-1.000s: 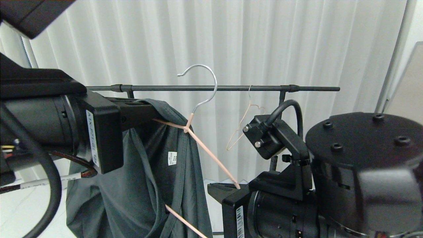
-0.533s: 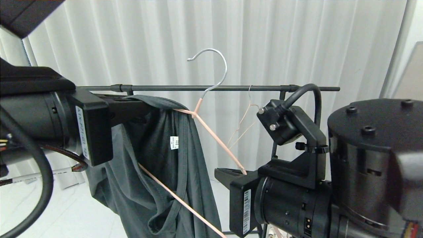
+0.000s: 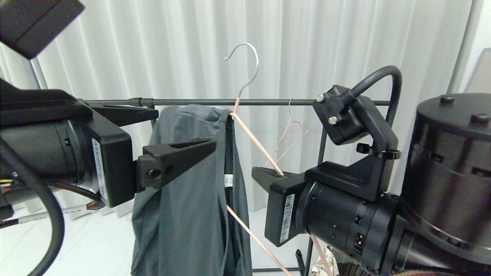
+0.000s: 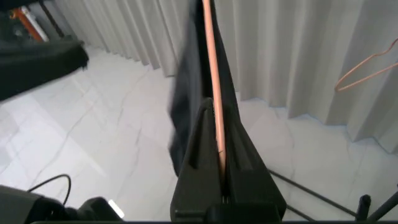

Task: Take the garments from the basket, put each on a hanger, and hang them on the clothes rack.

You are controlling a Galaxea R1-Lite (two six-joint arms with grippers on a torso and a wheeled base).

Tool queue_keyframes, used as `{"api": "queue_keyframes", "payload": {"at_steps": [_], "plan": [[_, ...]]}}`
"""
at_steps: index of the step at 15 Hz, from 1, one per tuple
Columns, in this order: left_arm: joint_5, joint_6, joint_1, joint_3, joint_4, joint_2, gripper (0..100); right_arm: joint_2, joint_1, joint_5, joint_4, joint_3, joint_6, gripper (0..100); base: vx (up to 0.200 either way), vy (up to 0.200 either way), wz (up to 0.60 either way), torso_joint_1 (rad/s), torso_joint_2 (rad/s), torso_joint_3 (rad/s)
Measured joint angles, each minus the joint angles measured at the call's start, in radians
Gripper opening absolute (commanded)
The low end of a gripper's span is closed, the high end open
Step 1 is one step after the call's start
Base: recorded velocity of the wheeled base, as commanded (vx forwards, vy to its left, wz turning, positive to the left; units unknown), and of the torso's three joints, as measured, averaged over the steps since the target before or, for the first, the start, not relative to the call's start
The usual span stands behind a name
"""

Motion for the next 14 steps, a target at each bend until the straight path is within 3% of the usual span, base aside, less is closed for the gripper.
{"api": "queue_keyframes", "payload": {"at_steps": [3,8,11,14], "plan": [[-0.001,0.001,-0.004,0.020,0.000,-0.013,100,-0.003,-0.002,-0.025,-0.022,0.016,-0.043,0,0.000,0.000,0.00,0.000,0.00,0.000],[-0.026,0.026,0.063,0.116,0.001,-0.092,100,-0.064,-0.011,-0.024,-0.140,0.160,-0.174,0,0.000,0.000,0.00,0.000,0.00,0.000],[-0.238,0.171,0.177,0.151,0.001,-0.132,100,-0.159,-0.013,0.020,-0.185,0.301,-0.281,0,0.000,0.000,0.00,0.000,0.00,0.000],[-0.520,0.318,0.302,0.165,0.001,-0.135,100,-0.283,-0.009,0.140,-0.189,0.424,-0.396,0,0.000,0.000,0.00,0.000,0.00,0.000]]}}
